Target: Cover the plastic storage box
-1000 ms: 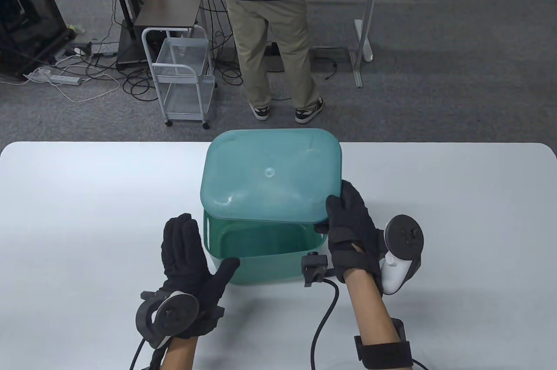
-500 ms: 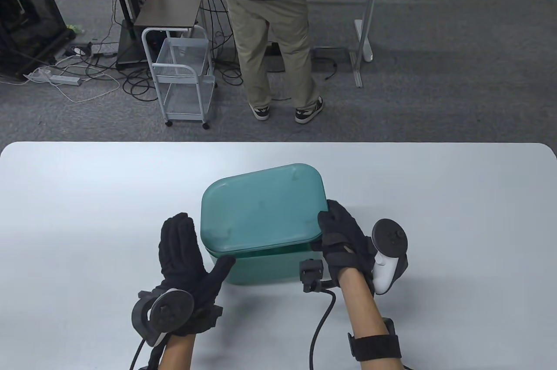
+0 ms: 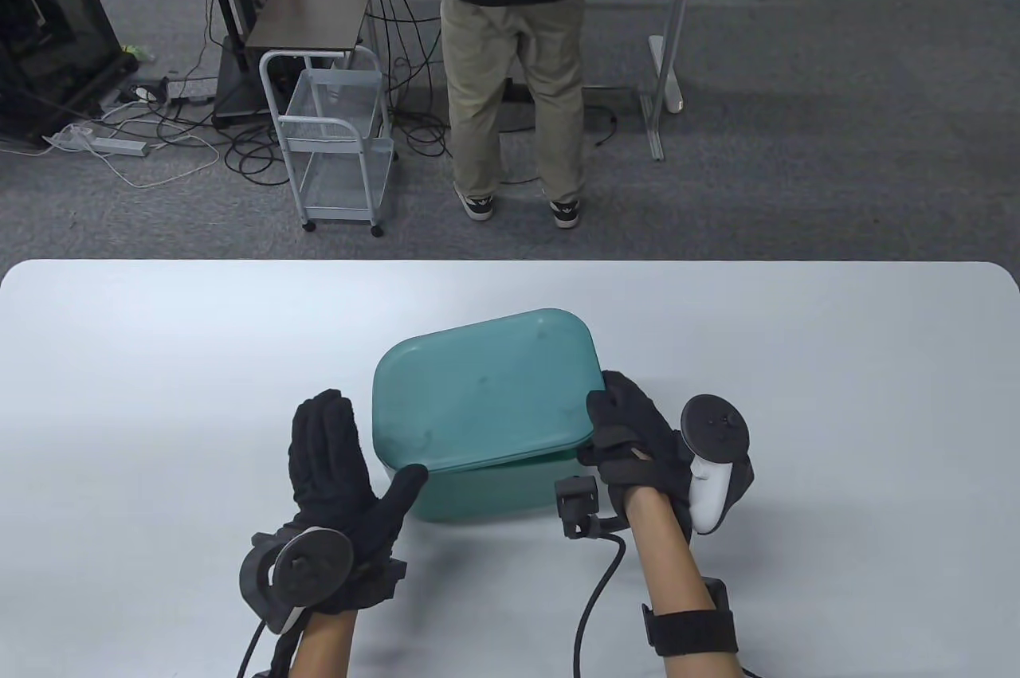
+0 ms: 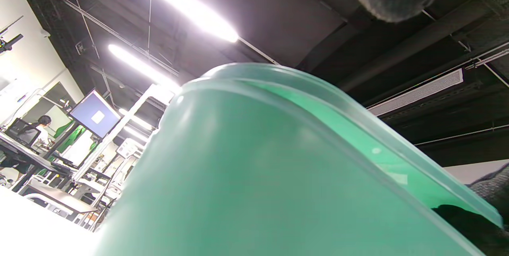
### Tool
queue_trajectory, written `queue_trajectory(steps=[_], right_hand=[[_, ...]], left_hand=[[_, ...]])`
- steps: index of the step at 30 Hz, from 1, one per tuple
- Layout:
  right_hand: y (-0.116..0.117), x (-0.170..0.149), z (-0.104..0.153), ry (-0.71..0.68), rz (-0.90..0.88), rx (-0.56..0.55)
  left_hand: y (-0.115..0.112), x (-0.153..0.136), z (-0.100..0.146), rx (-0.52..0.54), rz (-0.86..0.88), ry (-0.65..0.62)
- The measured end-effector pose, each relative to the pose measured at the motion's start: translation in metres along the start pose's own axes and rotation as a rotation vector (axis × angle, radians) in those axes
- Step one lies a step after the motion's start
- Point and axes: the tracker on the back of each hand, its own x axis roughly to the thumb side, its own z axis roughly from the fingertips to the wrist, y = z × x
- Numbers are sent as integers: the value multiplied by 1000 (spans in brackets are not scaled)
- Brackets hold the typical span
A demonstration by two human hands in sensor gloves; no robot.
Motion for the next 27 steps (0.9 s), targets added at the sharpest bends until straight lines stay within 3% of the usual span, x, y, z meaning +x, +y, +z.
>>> queue_trajectory(steps=[7,15,27], right_hand=[[-6,6,2,-7,60,0],[-2,4,2,-28,-71,2],[8,8,2,3,23,-5]], left_hand=[[-1,-1,0,-1,6,8],[1,-5,0,7,24,26],[1,-7,0,5,26,35]])
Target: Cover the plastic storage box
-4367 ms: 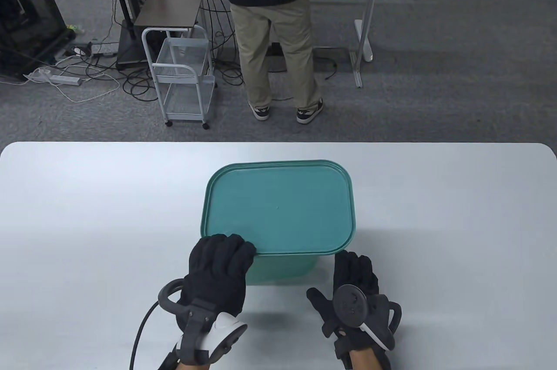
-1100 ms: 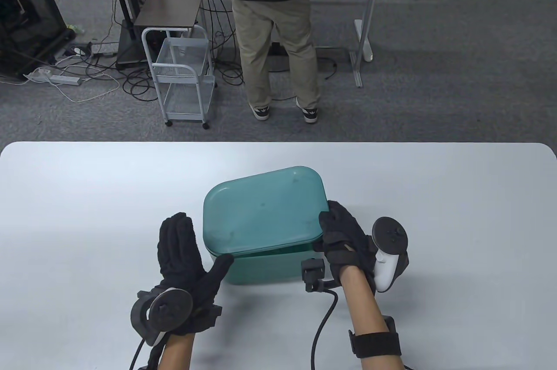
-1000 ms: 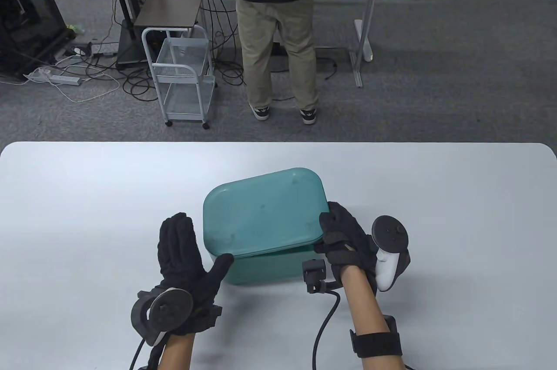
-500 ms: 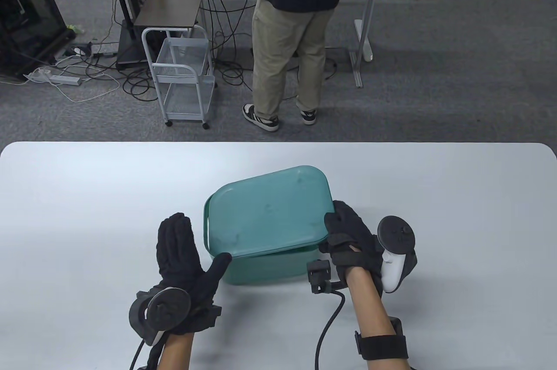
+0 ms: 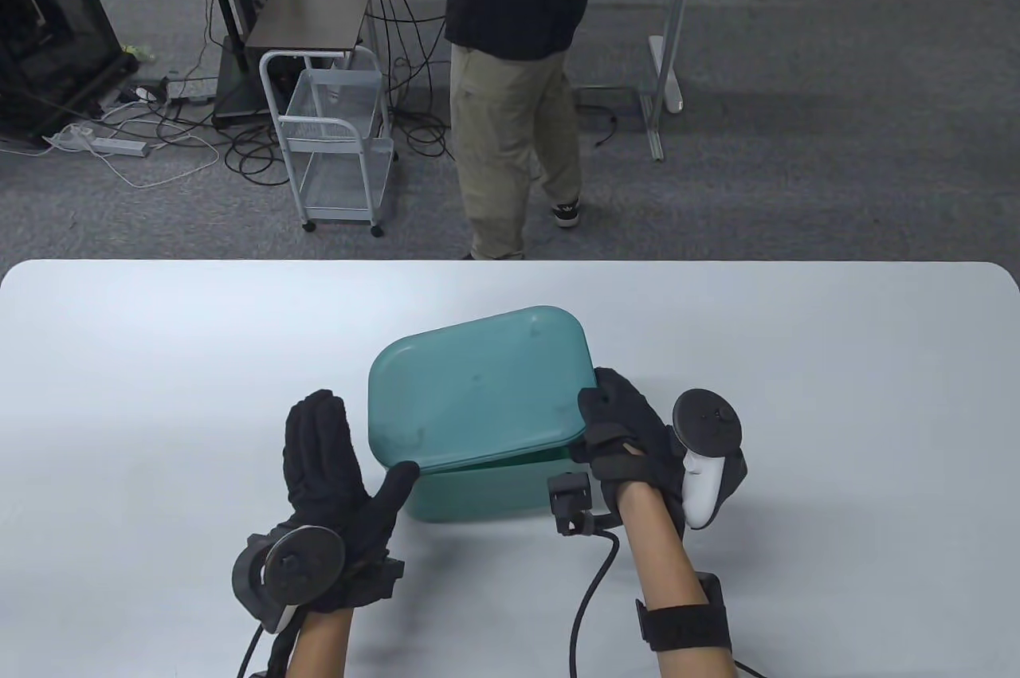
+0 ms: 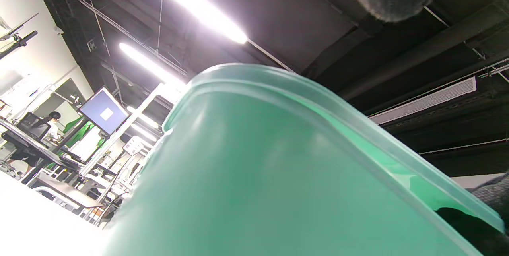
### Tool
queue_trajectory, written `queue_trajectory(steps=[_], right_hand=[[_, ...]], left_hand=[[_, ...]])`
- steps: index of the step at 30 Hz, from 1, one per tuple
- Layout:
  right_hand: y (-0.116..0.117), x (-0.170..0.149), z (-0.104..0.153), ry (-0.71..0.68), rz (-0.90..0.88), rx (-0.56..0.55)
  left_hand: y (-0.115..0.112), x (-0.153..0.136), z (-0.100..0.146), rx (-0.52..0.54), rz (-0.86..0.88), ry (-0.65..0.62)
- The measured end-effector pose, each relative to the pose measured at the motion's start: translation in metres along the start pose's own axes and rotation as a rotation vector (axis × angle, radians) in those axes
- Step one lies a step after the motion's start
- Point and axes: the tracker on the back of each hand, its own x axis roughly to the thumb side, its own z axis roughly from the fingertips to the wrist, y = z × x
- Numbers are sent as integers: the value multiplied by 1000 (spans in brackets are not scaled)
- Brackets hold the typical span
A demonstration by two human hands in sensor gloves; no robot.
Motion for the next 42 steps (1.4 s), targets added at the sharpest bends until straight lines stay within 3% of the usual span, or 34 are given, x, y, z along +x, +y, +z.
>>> queue_trajectory(steps=[6,13,21,25,30,34,39,40,42], right_hand=[[-7,15,6,-51,215,-7],[-9,40,23,-190,808,-169],[18,34,42,-568,895,-192],[34,32,48,-673,921,-179],[47,35,46,-677,940,-145],[54,27,39,-633,974,-105],[62,1,30,-621,1014,-18],[64,-6,27,-612,1017,3],[63,-21,23,-608,1035,1]], left_hand=[[1,1,0,-7,3,11],[0,-2,0,-16,11,29],[-8,12,-4,-31,15,-27],[-12,30,-12,-51,-67,-87],[-16,53,-29,-92,-133,-85],[-32,64,-42,-287,-123,-37],[-57,55,-36,-442,-263,25],[-59,52,-32,-441,-280,20],[-62,51,-27,-312,-303,-70]])
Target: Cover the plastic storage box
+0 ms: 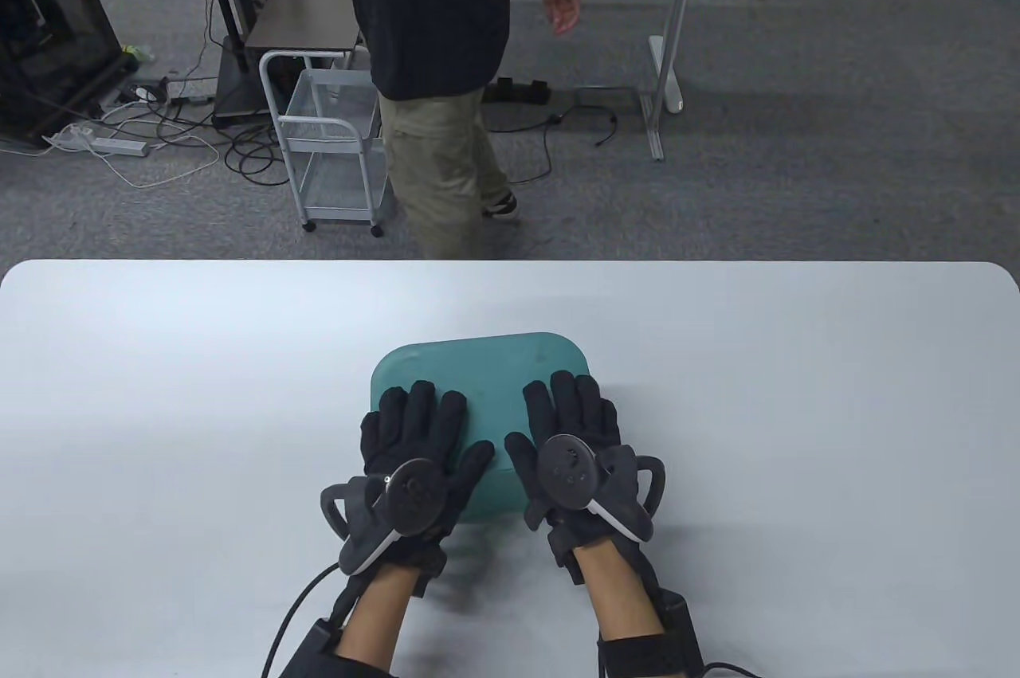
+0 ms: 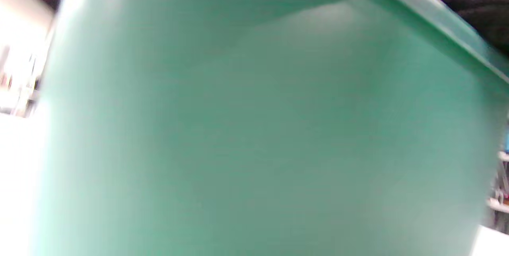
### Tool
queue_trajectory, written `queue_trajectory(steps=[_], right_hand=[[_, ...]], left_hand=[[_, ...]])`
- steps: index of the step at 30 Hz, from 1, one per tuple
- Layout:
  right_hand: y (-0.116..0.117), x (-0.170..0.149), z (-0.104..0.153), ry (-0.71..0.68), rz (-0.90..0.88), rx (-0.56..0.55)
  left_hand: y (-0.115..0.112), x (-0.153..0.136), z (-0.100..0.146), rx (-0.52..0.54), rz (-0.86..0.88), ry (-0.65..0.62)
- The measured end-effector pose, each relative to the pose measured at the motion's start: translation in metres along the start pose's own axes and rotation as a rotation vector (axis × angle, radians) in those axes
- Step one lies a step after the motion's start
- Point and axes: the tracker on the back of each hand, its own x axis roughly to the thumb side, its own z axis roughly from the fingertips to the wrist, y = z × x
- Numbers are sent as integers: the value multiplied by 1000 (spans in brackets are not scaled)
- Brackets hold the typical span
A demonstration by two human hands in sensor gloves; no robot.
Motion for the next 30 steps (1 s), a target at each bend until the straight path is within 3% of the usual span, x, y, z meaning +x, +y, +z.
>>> queue_trajectory(steps=[2,10,16,19,24,30], right_hand=[[5,-2,2,-18,-33,-98],[2,1,0,-4,11,-38],[-18,2,-5,61,-33,134],[-39,-10,2,76,-123,-47],[-52,-50,20,223,-178,-42],[-21,-89,46,271,-238,-75]], left_hand=[[0,0,1,4,-50,-1],[-2,0,-1,-44,-32,12],[20,-11,-16,-287,107,63],[49,-32,-7,9,193,63],[71,-64,16,88,216,81],[45,-92,52,150,235,89]])
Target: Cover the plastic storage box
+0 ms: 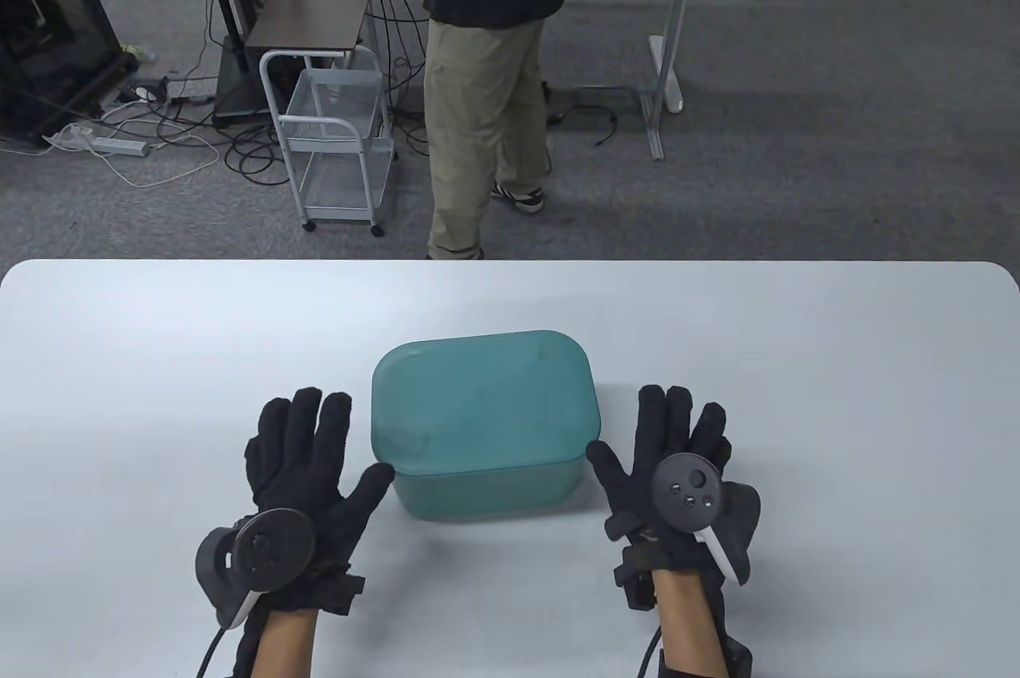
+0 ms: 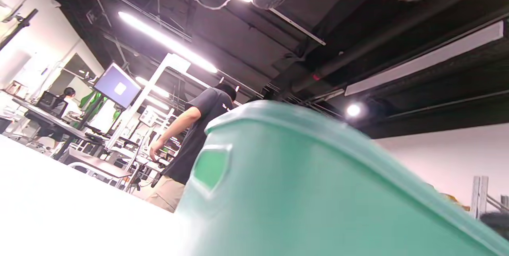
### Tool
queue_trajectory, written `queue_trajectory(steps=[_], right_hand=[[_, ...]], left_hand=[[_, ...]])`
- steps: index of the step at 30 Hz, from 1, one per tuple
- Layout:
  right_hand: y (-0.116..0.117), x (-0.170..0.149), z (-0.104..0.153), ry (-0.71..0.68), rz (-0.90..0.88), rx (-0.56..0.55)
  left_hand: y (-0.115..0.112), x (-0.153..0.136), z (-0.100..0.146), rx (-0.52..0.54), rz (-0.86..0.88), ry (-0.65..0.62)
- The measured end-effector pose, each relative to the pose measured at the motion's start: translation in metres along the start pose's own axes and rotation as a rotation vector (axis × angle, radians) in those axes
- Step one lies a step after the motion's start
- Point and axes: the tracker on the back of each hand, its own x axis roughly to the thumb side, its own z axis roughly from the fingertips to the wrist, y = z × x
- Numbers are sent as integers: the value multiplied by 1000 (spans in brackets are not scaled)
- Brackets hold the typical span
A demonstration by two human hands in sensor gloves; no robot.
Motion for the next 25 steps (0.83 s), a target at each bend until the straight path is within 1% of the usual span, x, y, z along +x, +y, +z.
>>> queue_trajectory(steps=[2,3,4,5,6,7,8,10,16,25], right_hand=[[12,-17,10,5,-35,-39],[15,-22,11,4,-40,-65],[16,-25,8,41,-41,-22],[18,-27,10,46,-46,56],[19,-28,12,27,-34,63],[19,-28,13,27,-21,8],[19,-28,13,23,-18,-8],[22,-28,14,22,-25,12],[28,-27,19,1,22,6],[31,-26,18,-1,20,20]], left_hand=[[-15,-12,10,-2,18,6],[-18,-15,10,-32,17,3],[-22,-19,10,-56,3,26],[-23,-21,11,-57,1,34],[-24,-23,11,-65,14,35],[-25,-24,12,-72,24,41],[-25,-25,12,-73,29,43],[-23,-27,14,-64,51,45],[-20,-33,19,-34,139,74],[-22,-35,19,-45,137,79]])
